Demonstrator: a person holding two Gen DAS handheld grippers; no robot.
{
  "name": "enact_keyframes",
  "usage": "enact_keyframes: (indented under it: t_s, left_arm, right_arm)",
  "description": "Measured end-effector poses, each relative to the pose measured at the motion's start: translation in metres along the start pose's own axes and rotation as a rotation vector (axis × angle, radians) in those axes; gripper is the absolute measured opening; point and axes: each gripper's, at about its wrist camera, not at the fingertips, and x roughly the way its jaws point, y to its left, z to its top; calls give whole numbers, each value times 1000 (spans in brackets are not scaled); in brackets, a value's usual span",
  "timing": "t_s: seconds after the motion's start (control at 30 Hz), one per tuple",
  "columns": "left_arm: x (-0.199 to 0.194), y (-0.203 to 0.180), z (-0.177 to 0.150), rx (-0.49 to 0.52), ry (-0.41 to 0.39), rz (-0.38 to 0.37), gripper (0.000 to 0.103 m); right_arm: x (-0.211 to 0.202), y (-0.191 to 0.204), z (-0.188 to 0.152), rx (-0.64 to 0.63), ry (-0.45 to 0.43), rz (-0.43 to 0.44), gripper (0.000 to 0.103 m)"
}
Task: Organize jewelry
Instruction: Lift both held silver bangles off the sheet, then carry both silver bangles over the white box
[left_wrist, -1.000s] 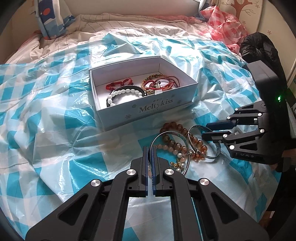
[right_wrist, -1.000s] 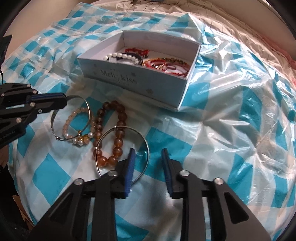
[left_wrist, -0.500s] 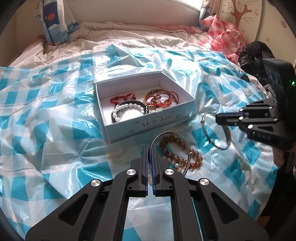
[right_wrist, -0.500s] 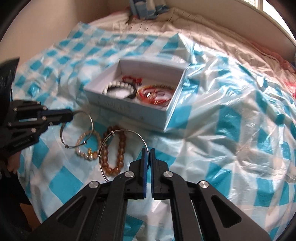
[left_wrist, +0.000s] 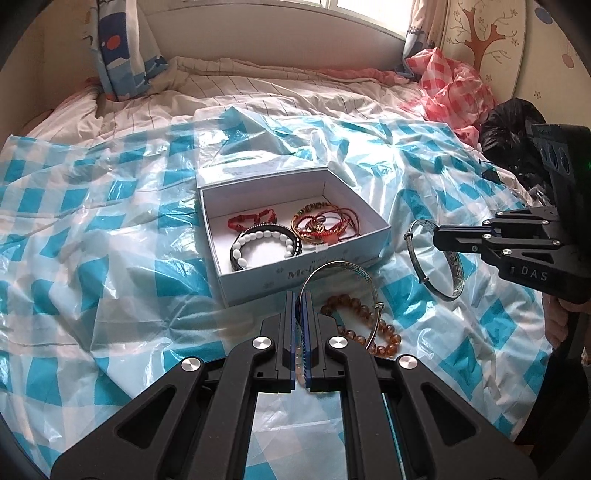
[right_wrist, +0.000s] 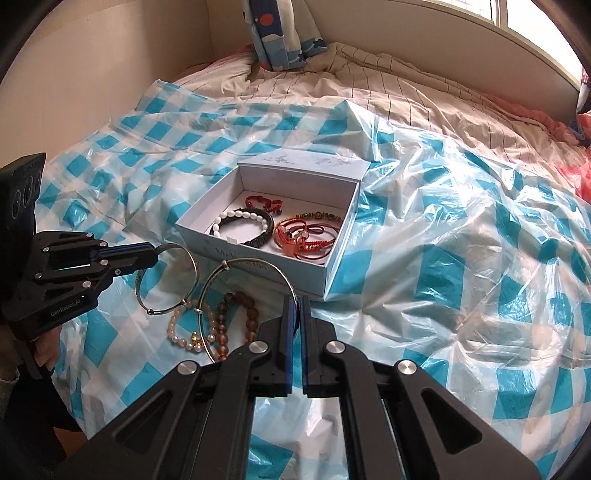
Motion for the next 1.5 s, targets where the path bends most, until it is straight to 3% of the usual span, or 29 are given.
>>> enact_keyframes:
  t_s: [1.5]
  left_arm:
    - [0,22,29,-89,-74,9,3]
  right_arm:
    - [15,-5,33,62,-74,19,4]
